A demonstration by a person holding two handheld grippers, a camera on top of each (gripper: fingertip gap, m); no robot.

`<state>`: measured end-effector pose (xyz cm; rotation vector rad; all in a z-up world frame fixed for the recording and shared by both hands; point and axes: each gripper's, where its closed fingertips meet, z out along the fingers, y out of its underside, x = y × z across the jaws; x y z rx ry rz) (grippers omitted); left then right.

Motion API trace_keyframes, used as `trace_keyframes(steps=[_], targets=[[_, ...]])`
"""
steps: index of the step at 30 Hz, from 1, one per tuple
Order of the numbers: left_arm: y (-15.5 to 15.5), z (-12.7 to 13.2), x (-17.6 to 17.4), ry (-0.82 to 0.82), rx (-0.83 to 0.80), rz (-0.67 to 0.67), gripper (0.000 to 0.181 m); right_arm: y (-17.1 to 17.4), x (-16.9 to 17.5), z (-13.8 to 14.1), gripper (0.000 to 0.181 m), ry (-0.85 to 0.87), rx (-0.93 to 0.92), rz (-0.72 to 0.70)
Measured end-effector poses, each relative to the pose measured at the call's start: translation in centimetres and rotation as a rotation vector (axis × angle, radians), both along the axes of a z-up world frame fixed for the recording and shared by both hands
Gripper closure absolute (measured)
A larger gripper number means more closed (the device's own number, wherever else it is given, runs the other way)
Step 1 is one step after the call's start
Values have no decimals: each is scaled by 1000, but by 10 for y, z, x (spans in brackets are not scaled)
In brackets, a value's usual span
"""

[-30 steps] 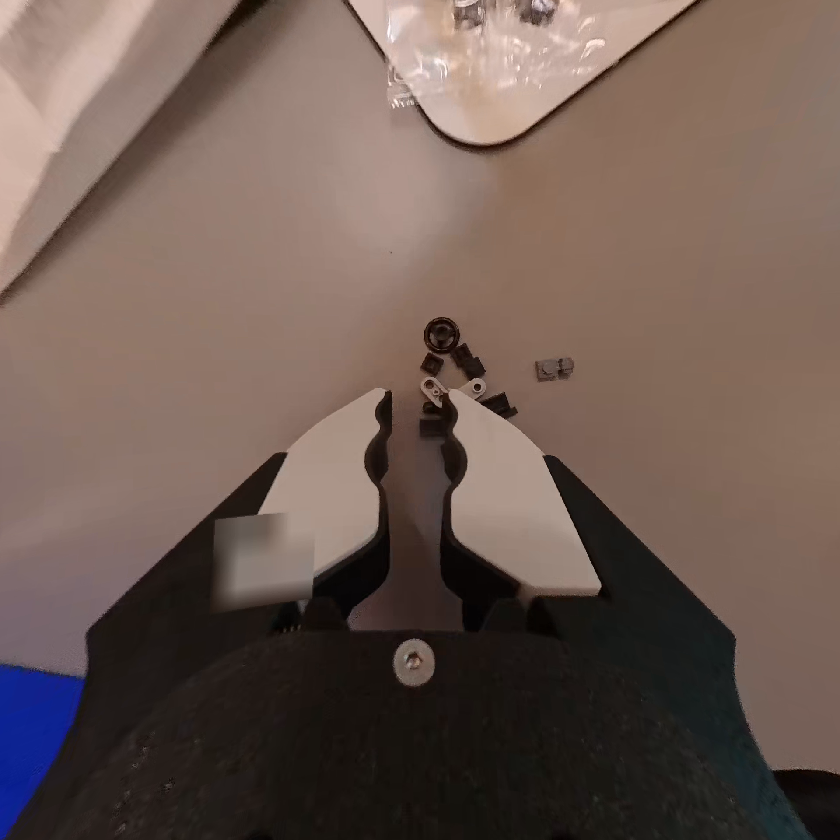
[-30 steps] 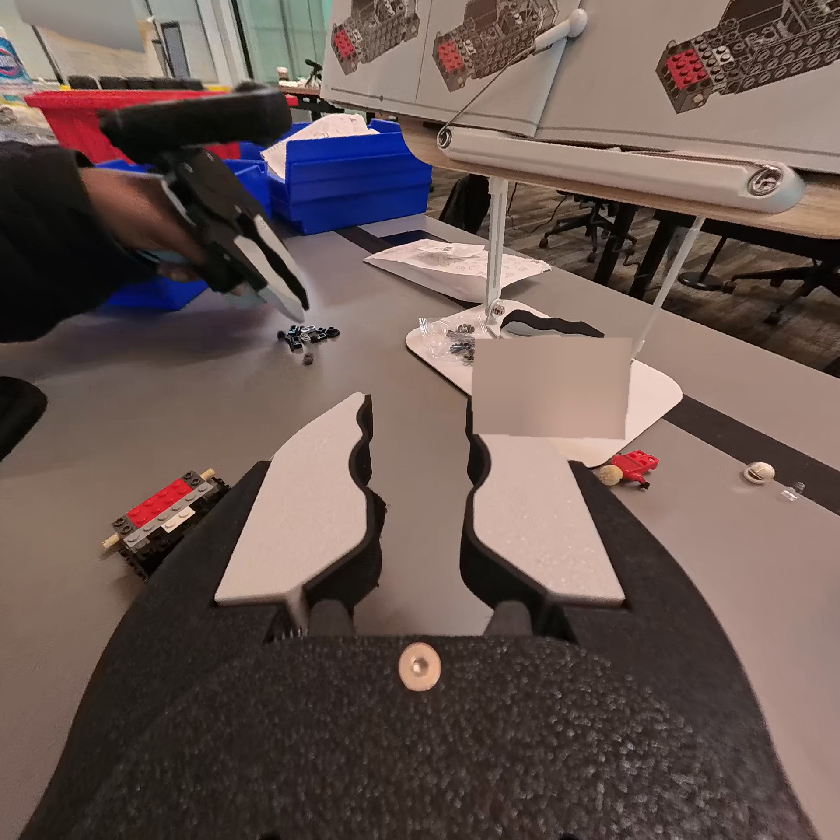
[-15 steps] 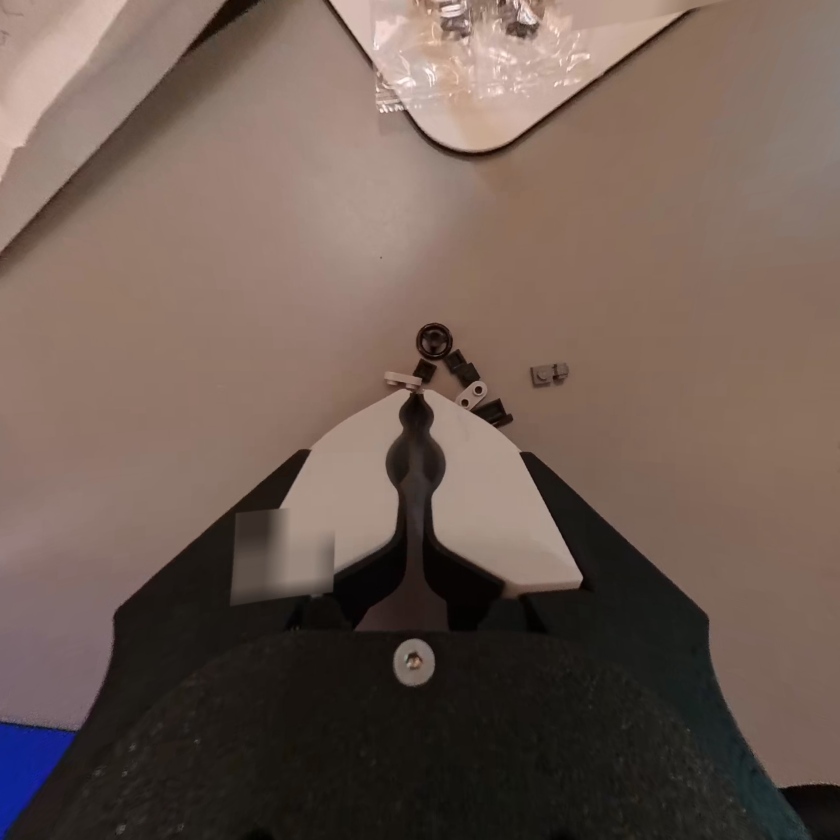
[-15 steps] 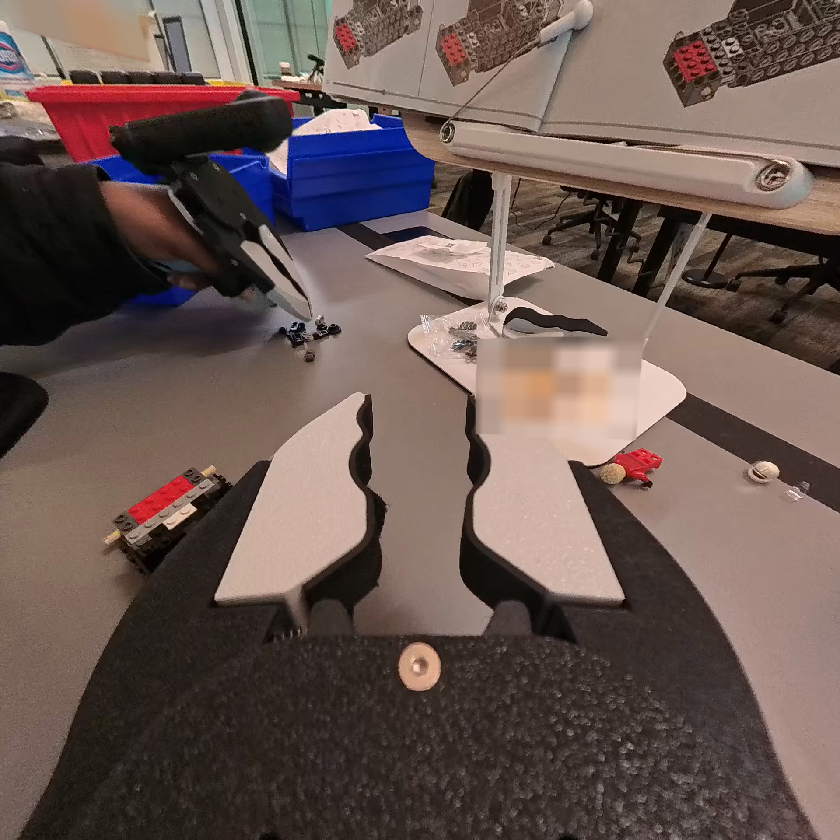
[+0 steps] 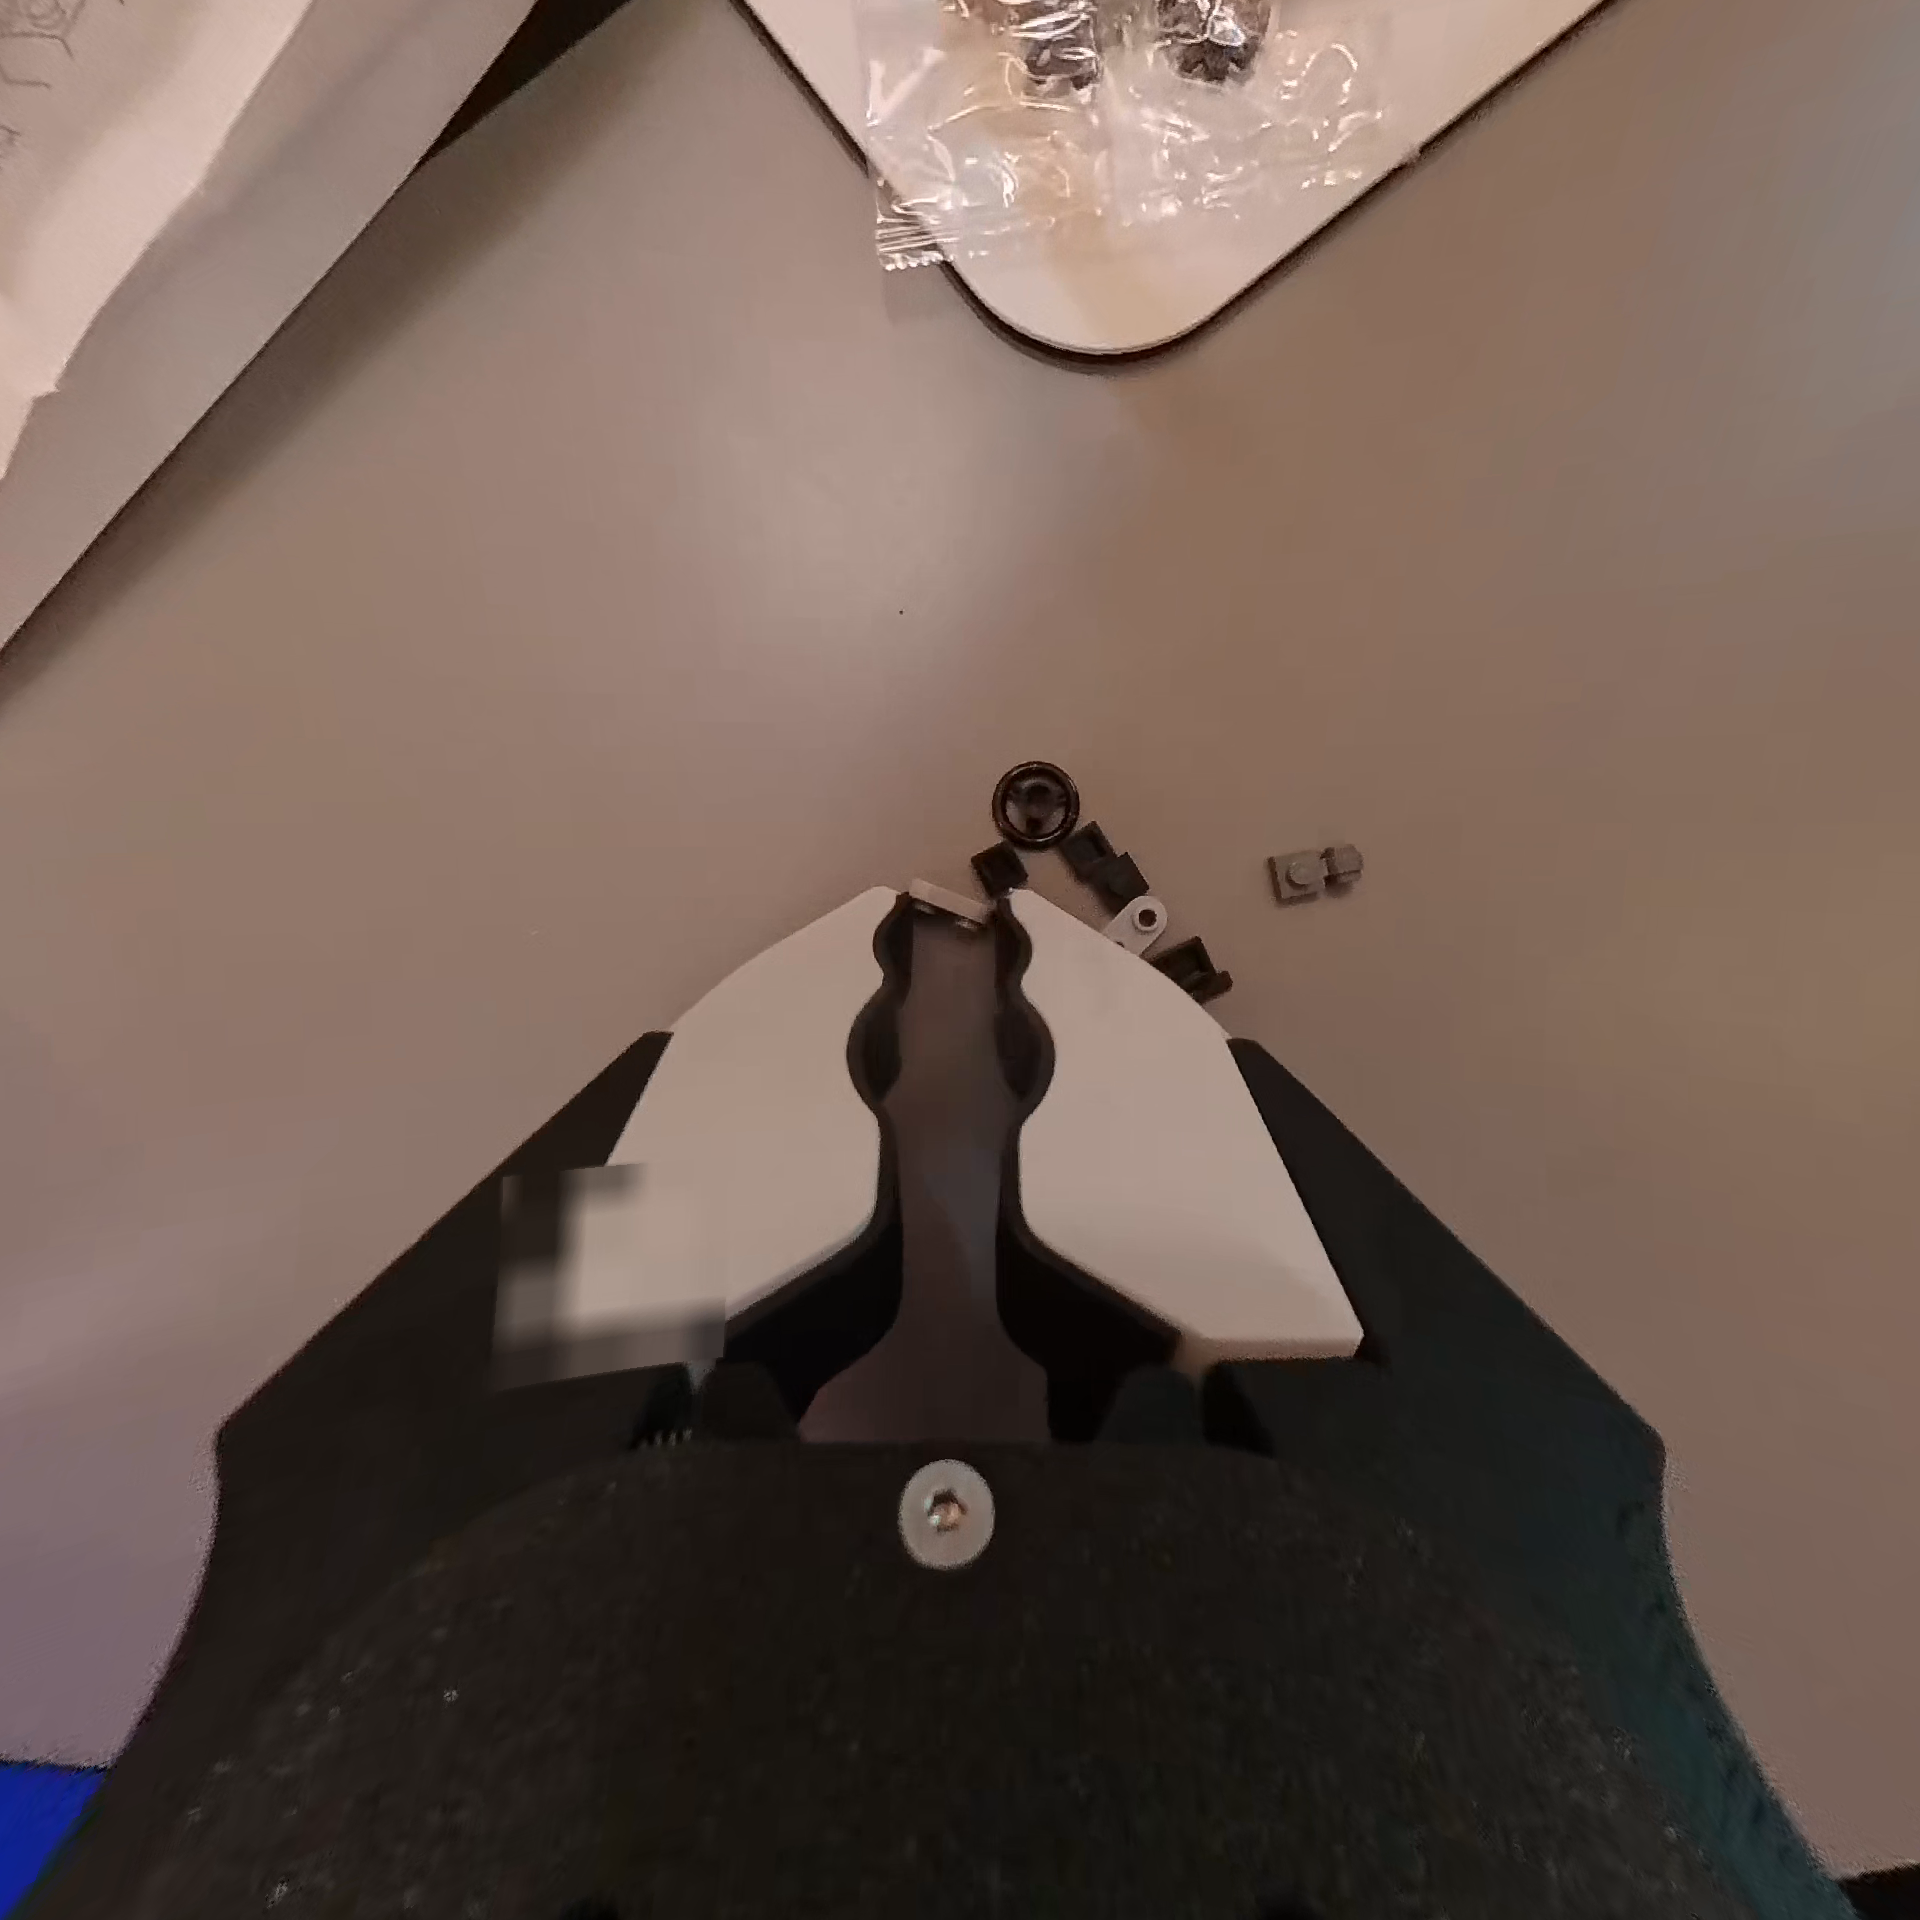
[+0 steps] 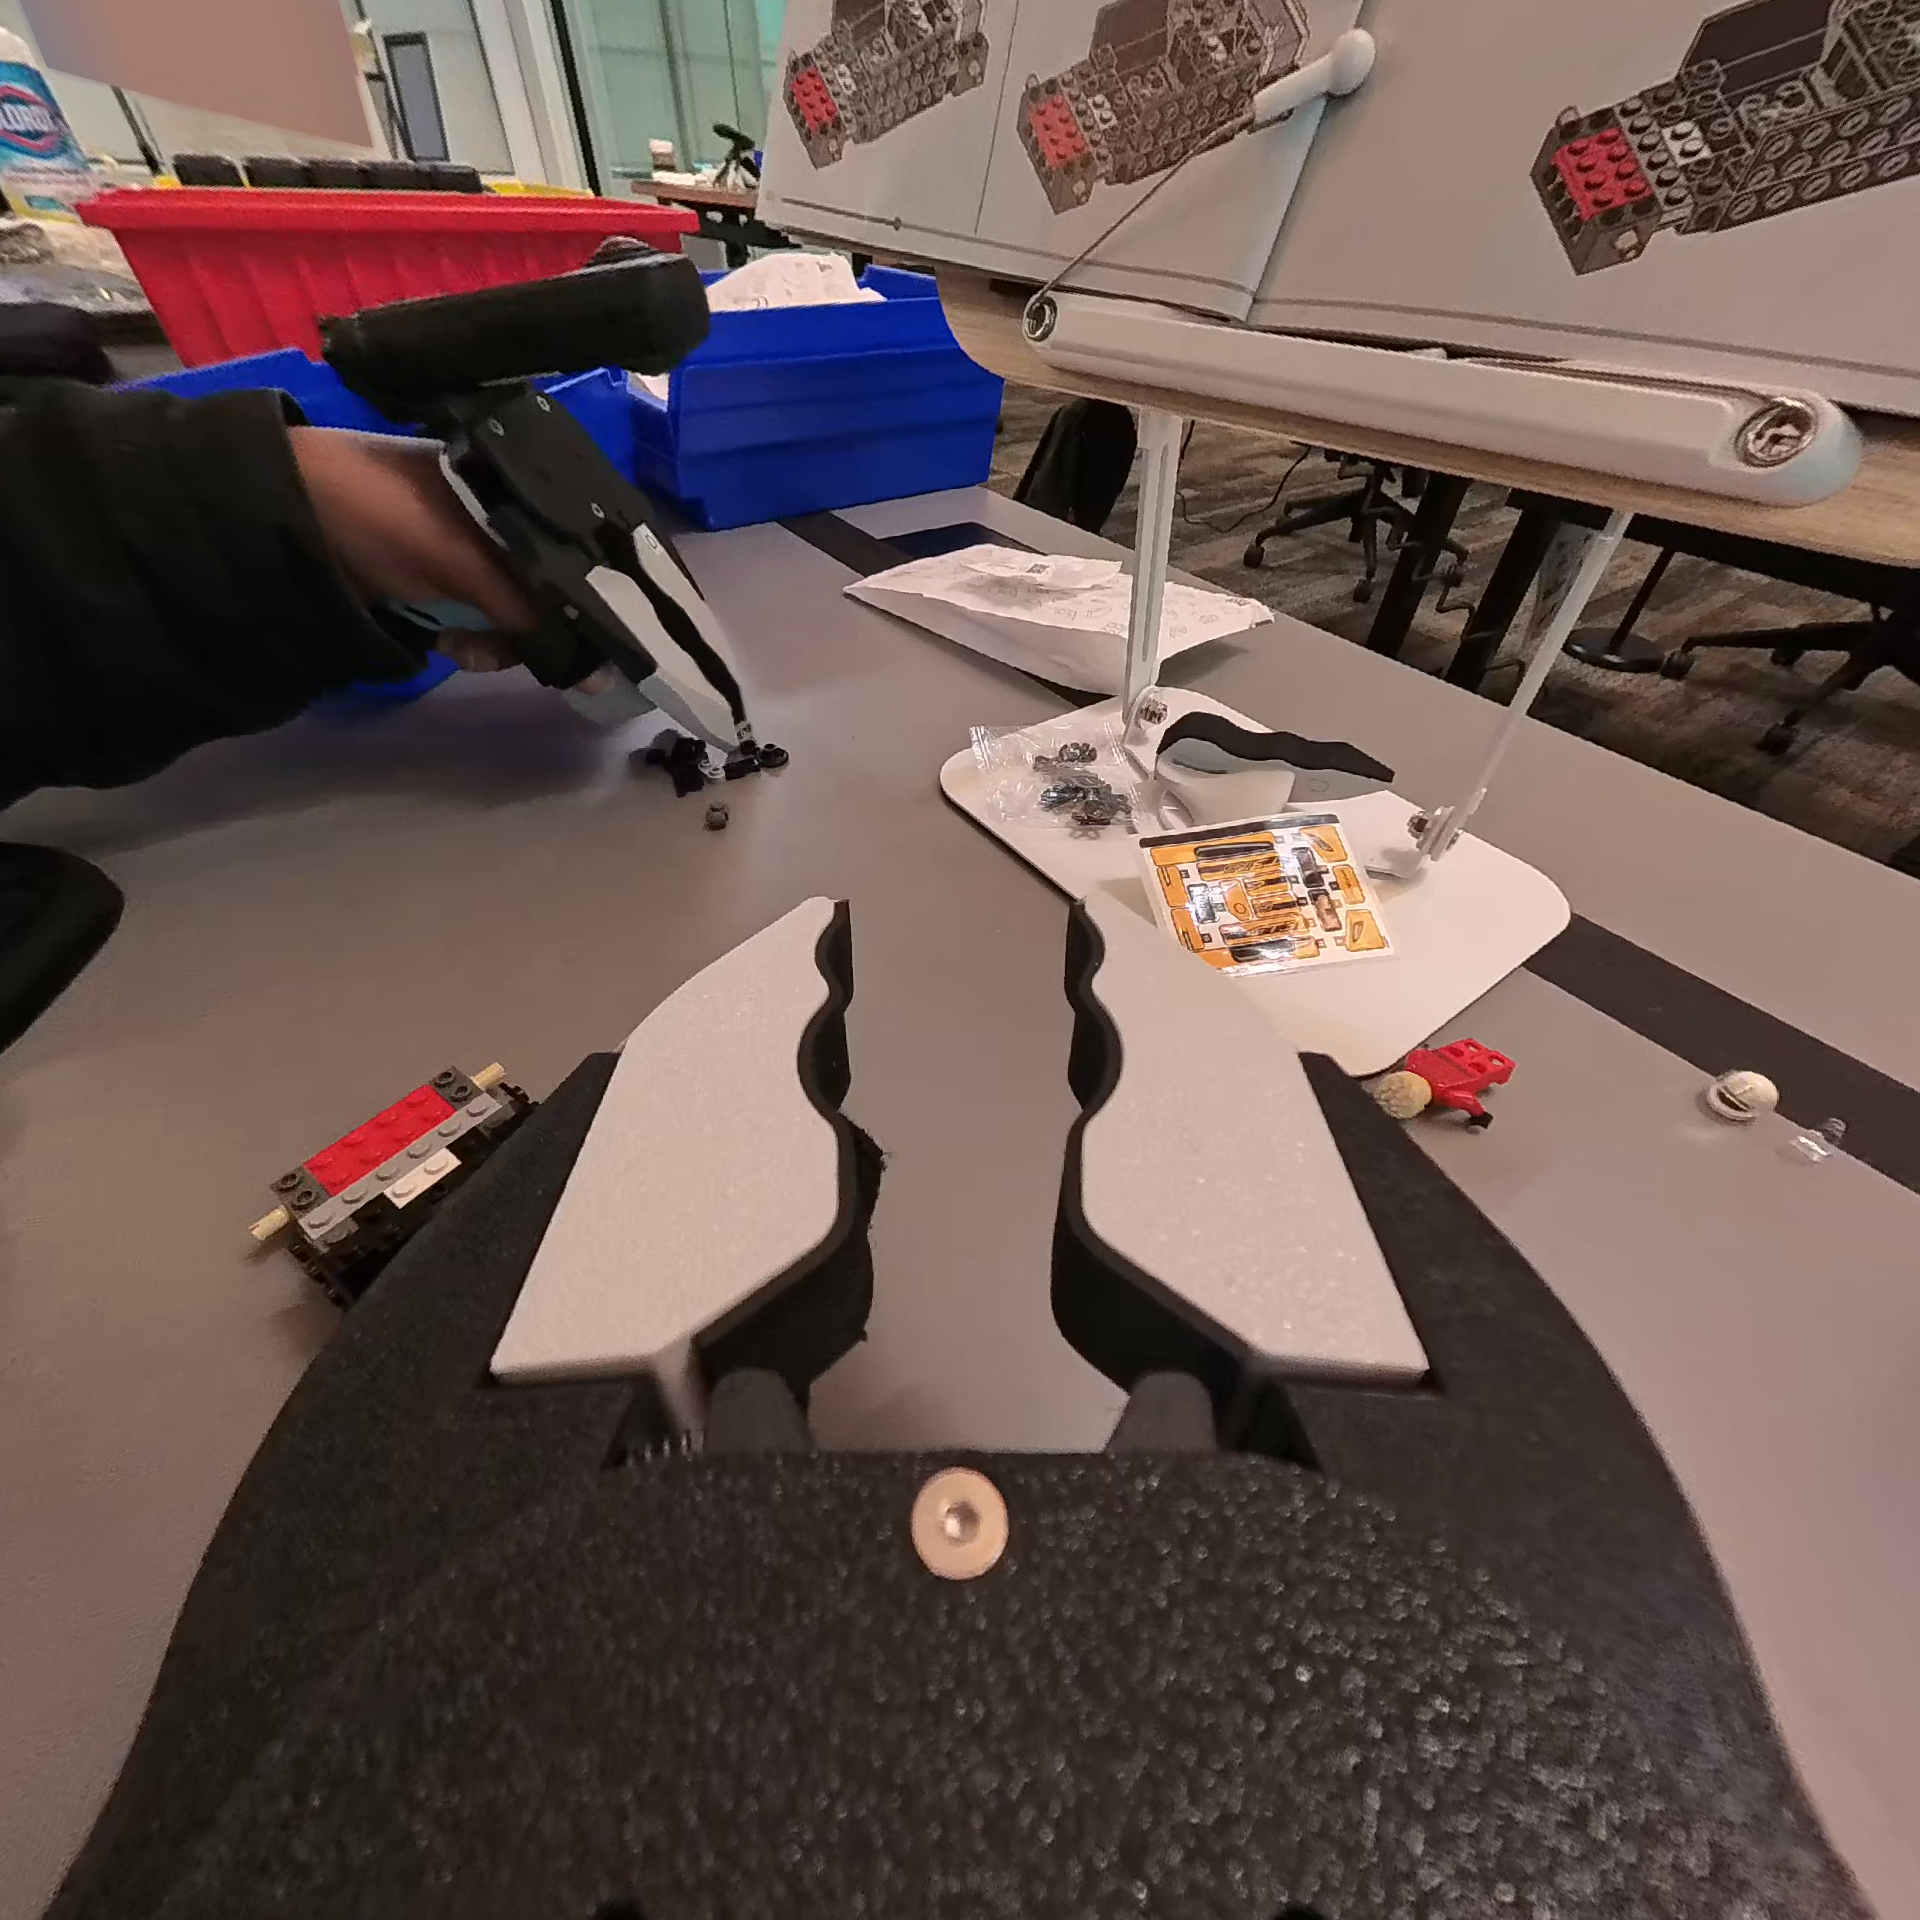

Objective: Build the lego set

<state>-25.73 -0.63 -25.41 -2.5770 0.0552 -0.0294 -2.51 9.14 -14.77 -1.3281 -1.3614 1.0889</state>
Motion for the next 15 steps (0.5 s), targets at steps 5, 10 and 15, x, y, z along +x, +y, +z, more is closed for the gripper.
trace_keyframes(steps=[5, 10, 15], targets=[[-6, 5, 1, 26, 26, -39, 167, 0, 0, -1, 142, -4, 3, 1], [-14, 40, 34, 62, 135, -196, 167, -1, 0, 0, 142, -1, 6, 1], [-13, 43, 114, 195, 87, -569, 167, -3, -1, -1, 142, -10, 15, 7]])
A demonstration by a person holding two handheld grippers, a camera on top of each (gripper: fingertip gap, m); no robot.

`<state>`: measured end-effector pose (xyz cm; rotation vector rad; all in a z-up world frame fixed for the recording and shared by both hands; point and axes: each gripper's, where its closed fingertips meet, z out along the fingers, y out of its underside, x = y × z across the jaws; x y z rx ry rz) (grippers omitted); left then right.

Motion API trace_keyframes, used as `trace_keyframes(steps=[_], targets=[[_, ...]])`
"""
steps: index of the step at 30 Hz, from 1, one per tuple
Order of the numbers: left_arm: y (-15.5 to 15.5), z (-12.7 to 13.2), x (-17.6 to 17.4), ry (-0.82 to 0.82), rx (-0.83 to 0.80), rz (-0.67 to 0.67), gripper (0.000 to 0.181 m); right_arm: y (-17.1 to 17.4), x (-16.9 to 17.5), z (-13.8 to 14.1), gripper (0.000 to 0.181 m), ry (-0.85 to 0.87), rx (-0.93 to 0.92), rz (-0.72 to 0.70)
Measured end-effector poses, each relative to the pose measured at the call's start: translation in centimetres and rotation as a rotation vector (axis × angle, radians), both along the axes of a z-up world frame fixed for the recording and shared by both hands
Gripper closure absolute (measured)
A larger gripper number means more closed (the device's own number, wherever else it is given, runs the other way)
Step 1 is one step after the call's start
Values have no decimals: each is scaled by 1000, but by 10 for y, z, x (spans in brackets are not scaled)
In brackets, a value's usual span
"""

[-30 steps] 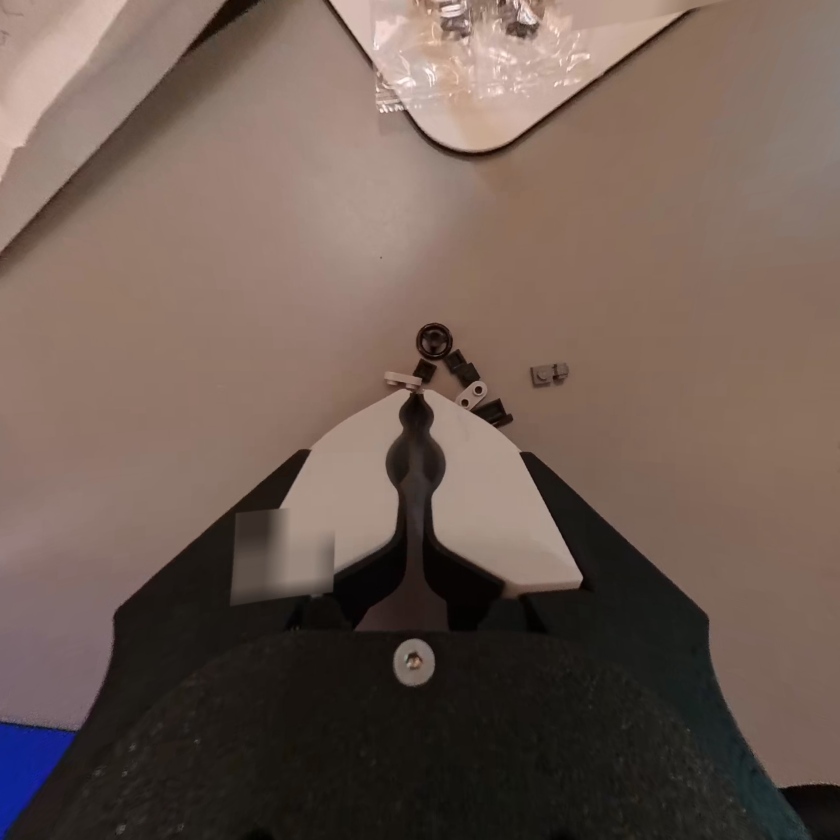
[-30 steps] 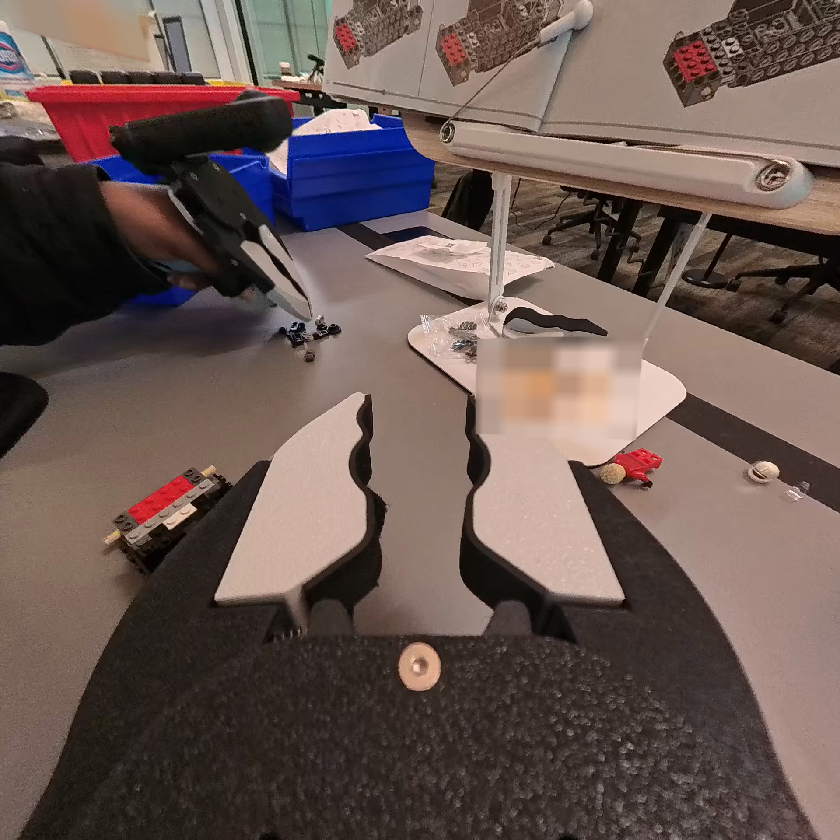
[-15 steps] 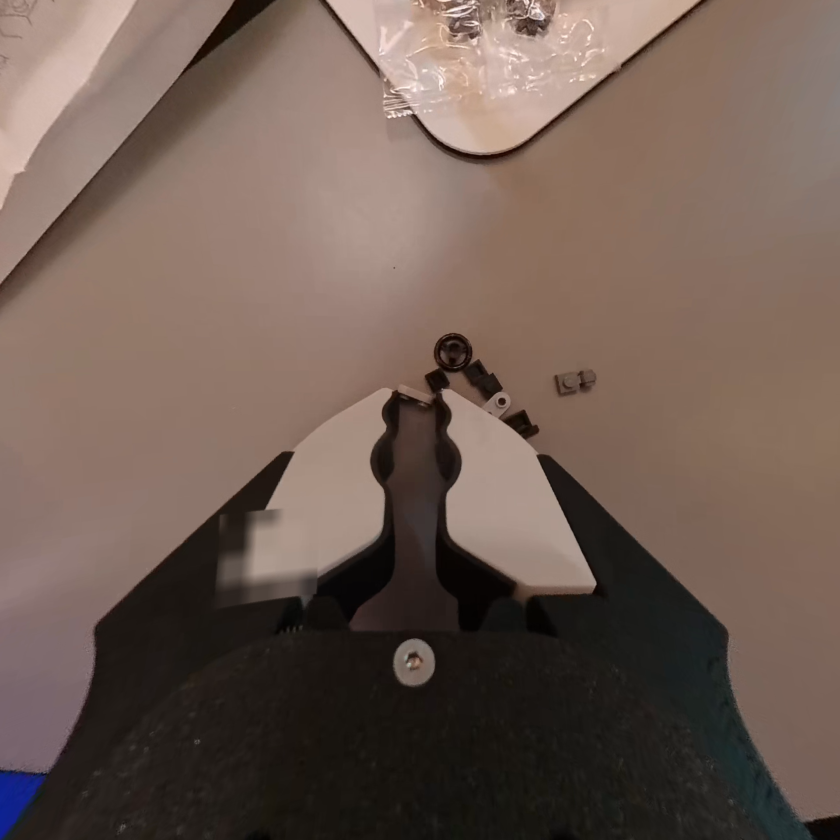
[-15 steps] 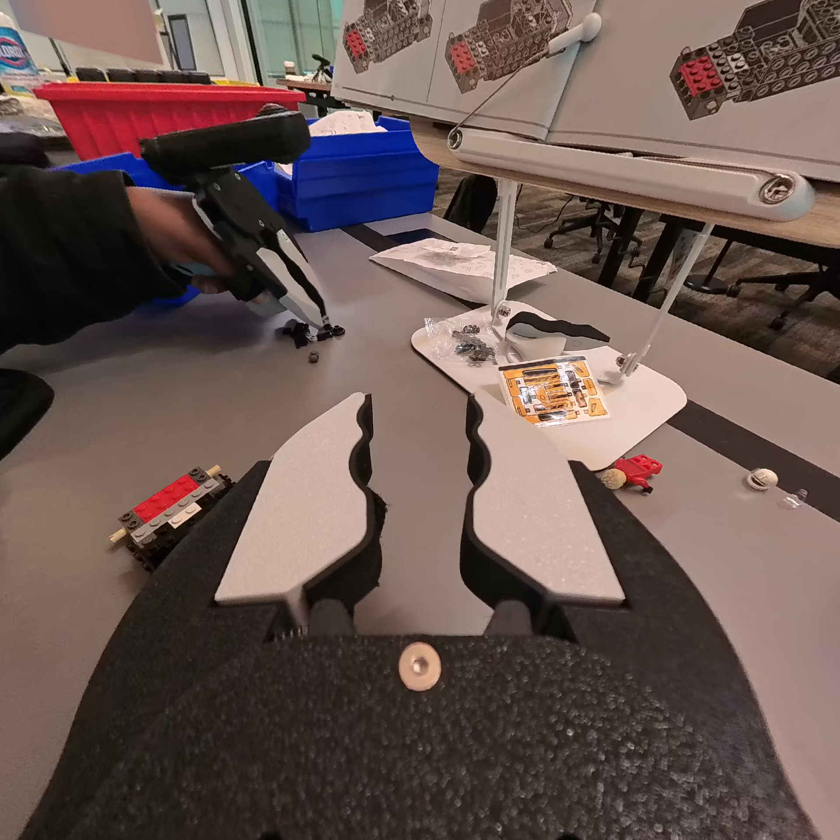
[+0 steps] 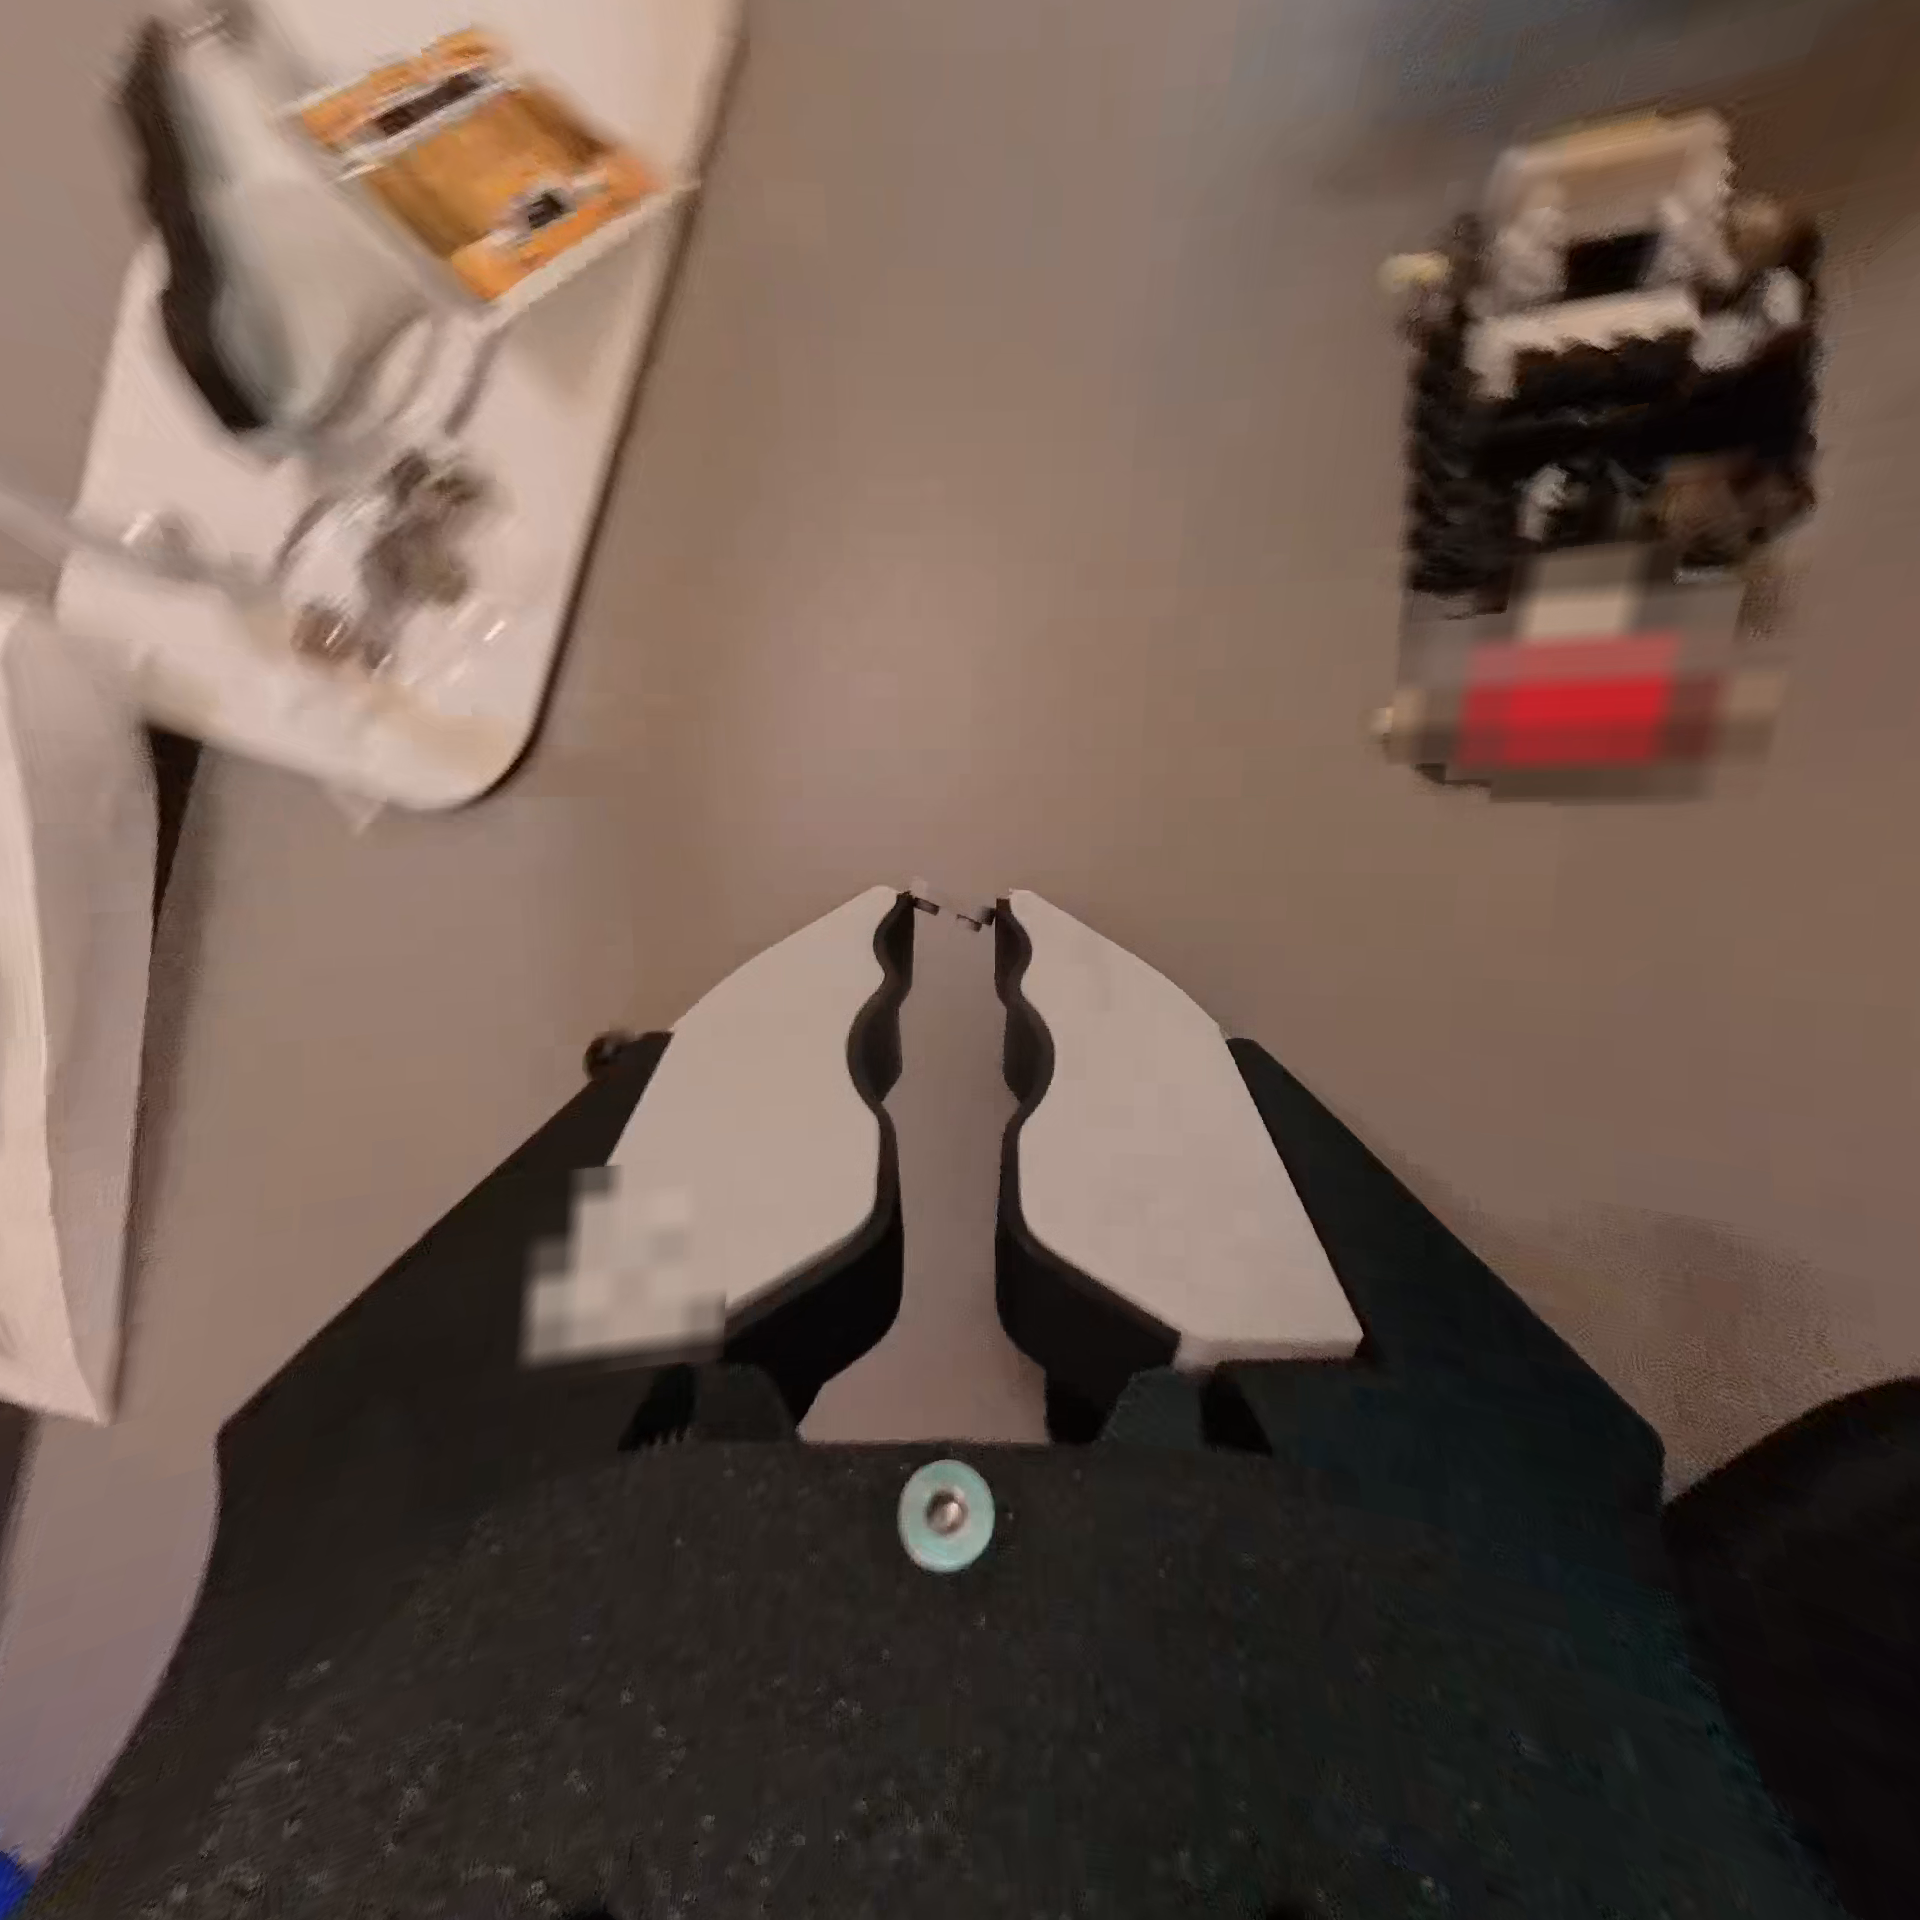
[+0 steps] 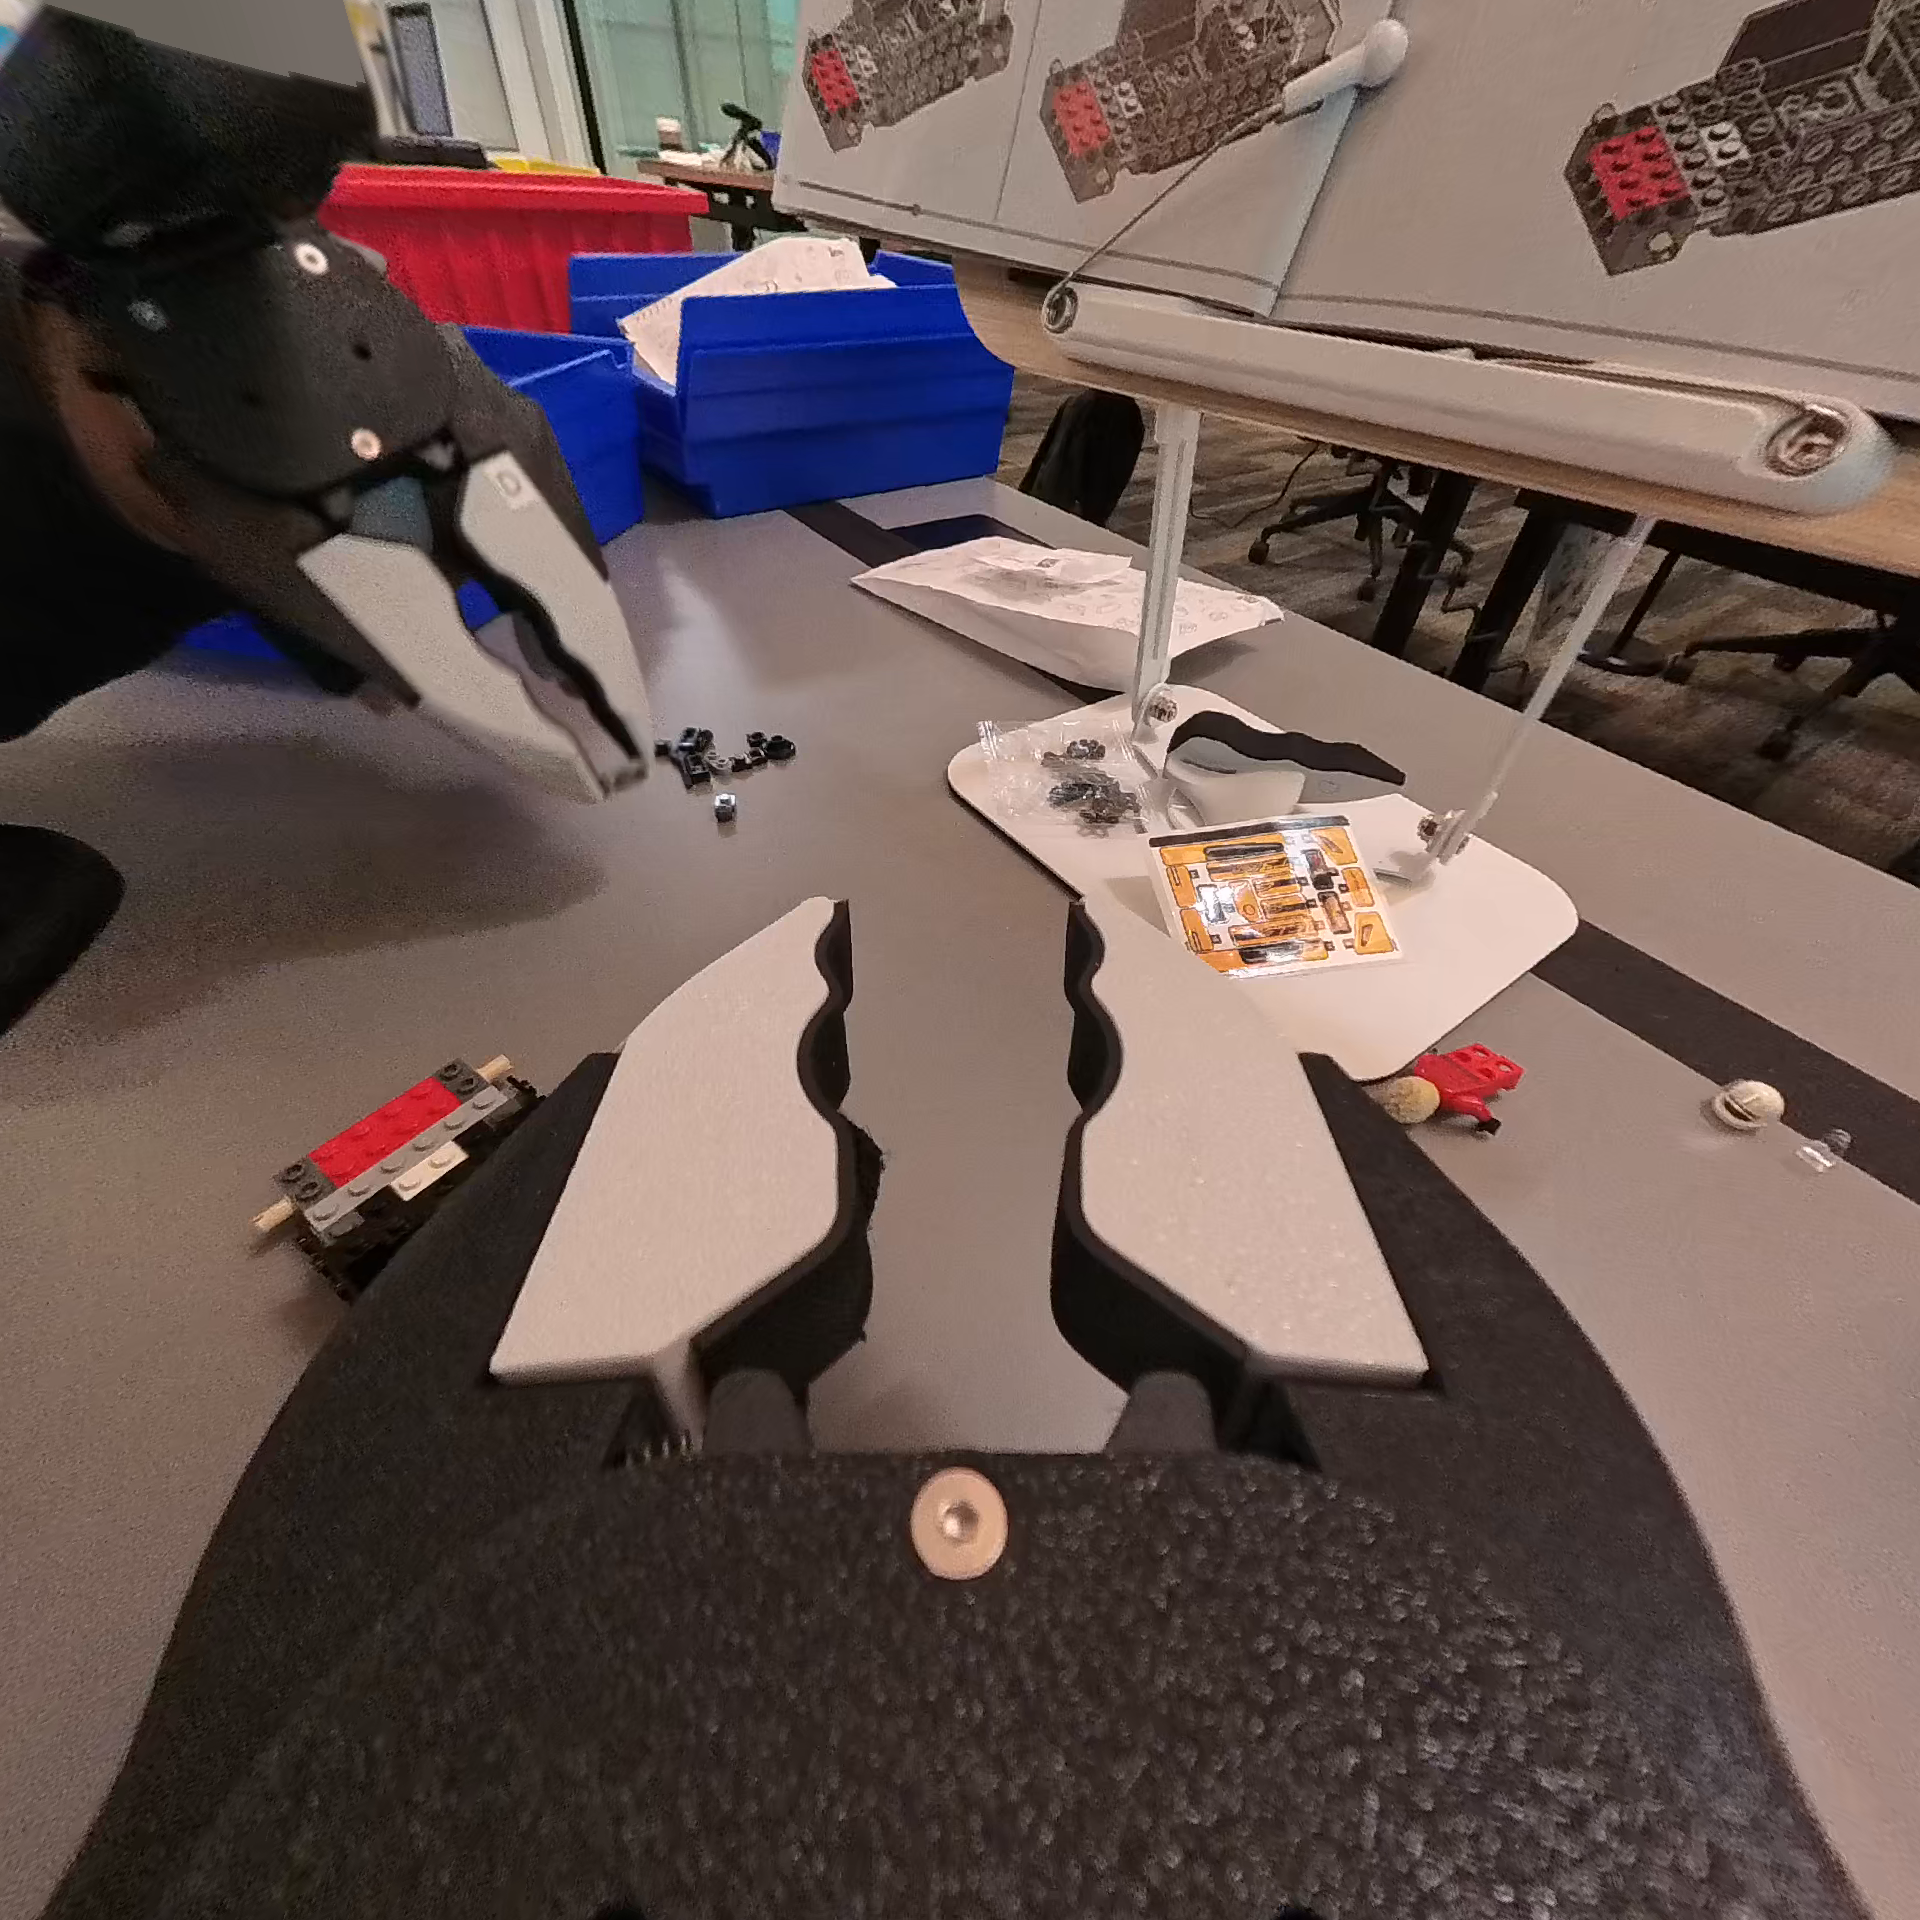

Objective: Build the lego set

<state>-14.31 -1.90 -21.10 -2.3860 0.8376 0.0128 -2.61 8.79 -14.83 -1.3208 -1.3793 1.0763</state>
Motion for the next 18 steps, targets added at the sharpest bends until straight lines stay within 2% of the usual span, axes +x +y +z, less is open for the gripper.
trace_keyframes(steps=[5, 10, 14, 16, 18], targets=[[4, -26, 45, 355, -146, -356, 167, 5, 3, 3, 142, -8, 50, -18], [14, -39, 58, 568, -205, -548, 166, 16, 7, 4, 142, -9, 62, -45], [15, -39, 65, 580, -184, -603, 156, 19, 9, 5, 142, -8, 59, -50], [13, -33, 68, 518, -157, -587, 155, 19, 10, 5, 142, -10, 60, -48], [11, -21, 71, 390, -117, -543, 155, 19, 10, 5, 142, -13, 64, -46]])
